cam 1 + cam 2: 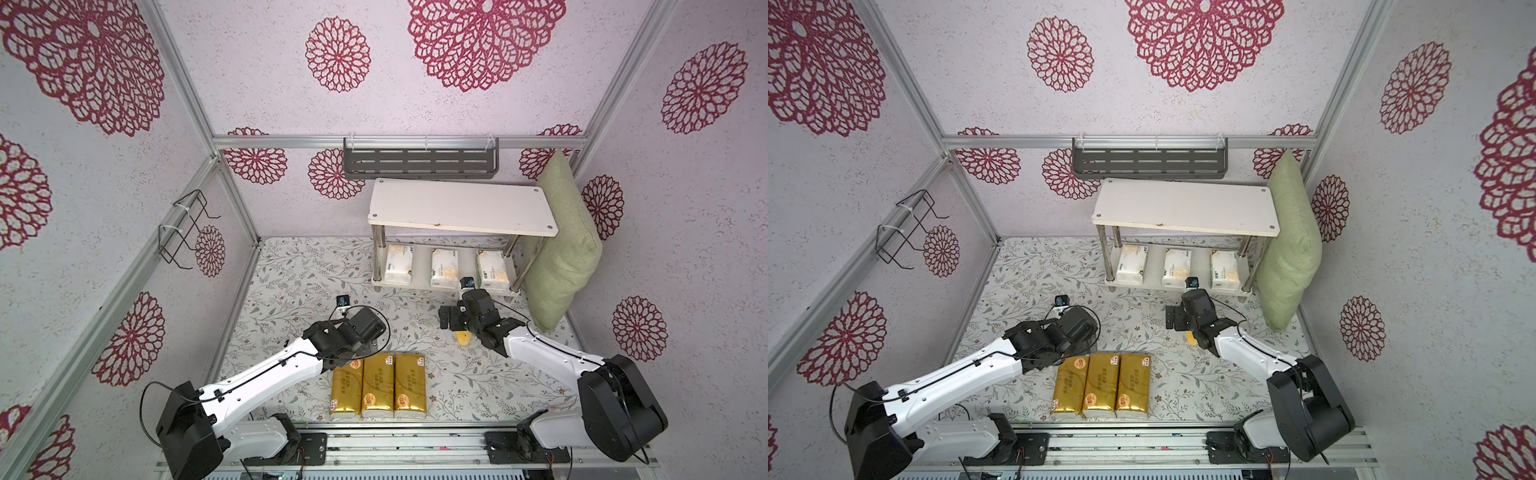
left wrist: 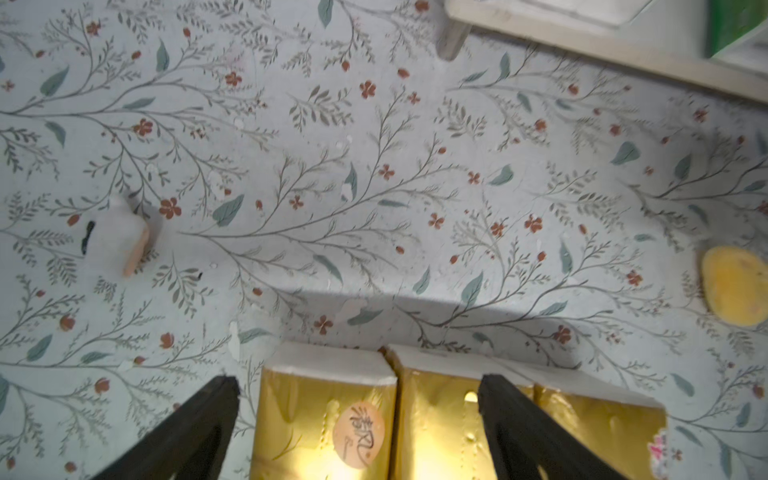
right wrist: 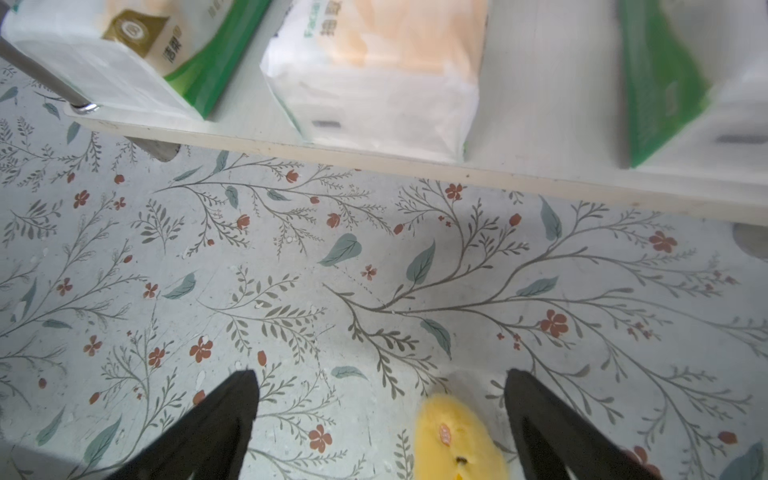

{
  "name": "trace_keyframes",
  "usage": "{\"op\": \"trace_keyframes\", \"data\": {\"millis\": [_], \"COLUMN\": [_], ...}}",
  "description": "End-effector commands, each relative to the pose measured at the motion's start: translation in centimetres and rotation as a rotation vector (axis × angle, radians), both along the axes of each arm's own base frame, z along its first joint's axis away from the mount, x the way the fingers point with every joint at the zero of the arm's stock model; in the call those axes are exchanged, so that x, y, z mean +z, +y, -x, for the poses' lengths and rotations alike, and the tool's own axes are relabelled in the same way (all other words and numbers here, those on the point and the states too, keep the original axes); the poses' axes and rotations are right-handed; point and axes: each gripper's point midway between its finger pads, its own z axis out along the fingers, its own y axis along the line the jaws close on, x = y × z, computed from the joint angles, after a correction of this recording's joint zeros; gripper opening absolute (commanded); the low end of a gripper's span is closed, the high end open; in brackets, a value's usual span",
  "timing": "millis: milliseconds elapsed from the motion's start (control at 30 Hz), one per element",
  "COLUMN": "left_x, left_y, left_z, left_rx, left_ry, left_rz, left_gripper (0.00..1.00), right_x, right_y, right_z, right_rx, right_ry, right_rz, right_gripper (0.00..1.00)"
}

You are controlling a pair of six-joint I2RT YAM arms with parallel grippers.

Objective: Place the tissue boxes on the shelf by color
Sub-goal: Move the box of tissues to the center of the board.

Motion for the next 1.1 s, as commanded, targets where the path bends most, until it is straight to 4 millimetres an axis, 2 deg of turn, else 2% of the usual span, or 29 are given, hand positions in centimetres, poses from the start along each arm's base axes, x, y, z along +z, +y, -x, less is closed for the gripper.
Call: {"op": "trace_keyframes", "data": {"millis": [0, 133, 233, 433, 533, 767, 1067], "left_x": [-1.5, -2.2, -3.0, -3.7, -4.0, -6.1, -6.9], "left_y": [1.2, 1.8, 1.4, 1.2, 1.0, 0.5, 0.7], "left_z": [3.1, 4.9, 6.3, 7.6, 7.8, 8.5, 7.4], "left_rx": [0.027, 0.028, 0.004, -0.01, -0.032, -0.065, -0.052], "left_ry": [0.123, 0.178, 0.218, 0.243, 0.244, 0.294, 0.24], "left_rz": [-0.022, -0.048, -0.034, -0.005, 0.002, 0.003, -0.015], "left_gripper": [0.97, 0.97, 0.97, 0.97, 0.97, 0.97, 1.0], "right_x": [1.2, 1.1, 0.9, 0.7, 0.8, 0.6, 0.6], "right_y": [0.0, -0.1, 0.0, 0.1, 0.1, 0.3, 0.6], "right_z": [-1.0, -1.0, -1.1, -1.1, -1.1, -1.3, -1.3], "right_rx": [-0.006, -0.008, -0.005, -0.001, -0.002, -0.001, 0.01], "right_ry": [-0.03, -0.028, -0.024, -0.018, -0.02, -0.015, -0.013], "right_rz": [0.011, 0.016, 0.012, 0.014, 0.017, 0.013, -0.001], "right_gripper": [0.99, 0.99, 0.99, 0.99, 0.99, 0.99, 0.99]}}
